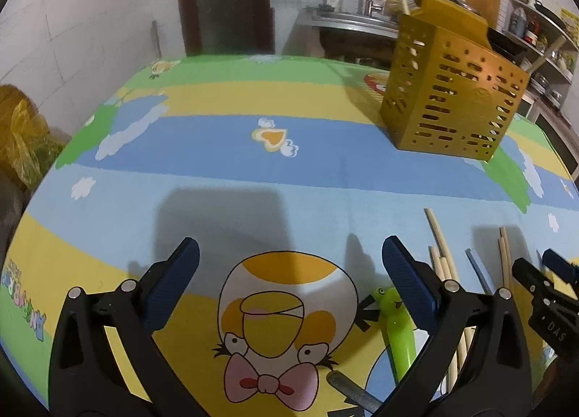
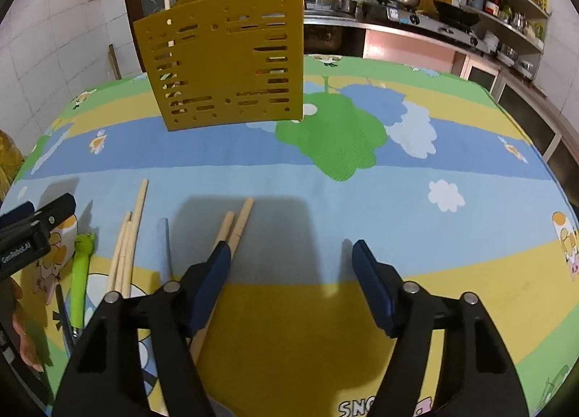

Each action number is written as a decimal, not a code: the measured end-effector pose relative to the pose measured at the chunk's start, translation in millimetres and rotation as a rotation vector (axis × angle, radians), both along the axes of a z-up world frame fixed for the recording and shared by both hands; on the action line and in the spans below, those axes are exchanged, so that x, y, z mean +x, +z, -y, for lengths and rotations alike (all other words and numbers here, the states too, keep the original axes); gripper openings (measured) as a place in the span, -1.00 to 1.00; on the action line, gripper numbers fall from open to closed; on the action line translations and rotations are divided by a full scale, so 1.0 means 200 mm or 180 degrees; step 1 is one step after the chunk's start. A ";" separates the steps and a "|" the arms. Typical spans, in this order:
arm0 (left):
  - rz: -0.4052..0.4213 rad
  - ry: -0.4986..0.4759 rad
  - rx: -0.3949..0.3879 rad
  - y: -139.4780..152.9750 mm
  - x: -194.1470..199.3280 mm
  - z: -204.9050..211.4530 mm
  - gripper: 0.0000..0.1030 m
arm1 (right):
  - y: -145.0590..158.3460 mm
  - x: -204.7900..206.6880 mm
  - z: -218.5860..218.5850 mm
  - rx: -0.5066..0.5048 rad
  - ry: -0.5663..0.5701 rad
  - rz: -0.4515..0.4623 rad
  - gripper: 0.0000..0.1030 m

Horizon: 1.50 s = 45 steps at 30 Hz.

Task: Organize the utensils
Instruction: 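Move both open tools back down toward the remaining utensils, then grasp a wooden chopstick with the right tool while the left tool grasps the green frog-handled fork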

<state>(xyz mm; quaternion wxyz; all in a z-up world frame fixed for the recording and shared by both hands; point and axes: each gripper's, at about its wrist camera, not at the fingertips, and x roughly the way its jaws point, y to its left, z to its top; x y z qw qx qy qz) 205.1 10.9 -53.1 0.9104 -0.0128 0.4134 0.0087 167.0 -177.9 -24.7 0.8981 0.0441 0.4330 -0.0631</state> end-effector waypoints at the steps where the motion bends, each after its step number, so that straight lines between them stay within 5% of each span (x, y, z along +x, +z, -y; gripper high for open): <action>1: -0.0020 0.0000 -0.0009 0.00 0.00 0.00 0.90 | 0.00 0.00 -0.01 0.0019 -0.0011 -0.0014 0.27; 12: -0.0061 -0.0022 0.0089 -0.02 0.00 0.01 0.90 | -0.01 0.00 -0.10 -0.0030 -0.0063 -0.0151 -0.01; 21: -0.0107 -0.0112 0.0088 -0.02 -0.03 0.05 0.90 | 0.00 0.05 -0.16 -0.0042 0.0022 -0.0168 -0.78; 33: -0.0169 -0.0306 0.0078 -0.01 -0.13 0.19 0.88 | 0.02 0.07 0.04 -0.0131 0.0166 -0.0199 -0.82; 39: -0.0401 -0.0458 0.0066 -0.05 -0.14 0.25 0.47 | -0.01 0.06 0.11 0.0172 0.0099 -0.0068 -0.82; 45: -0.0415 -0.0470 0.0178 -0.07 -0.16 0.29 0.36 | -0.01 0.04 0.09 0.0102 0.0058 -0.0027 -0.81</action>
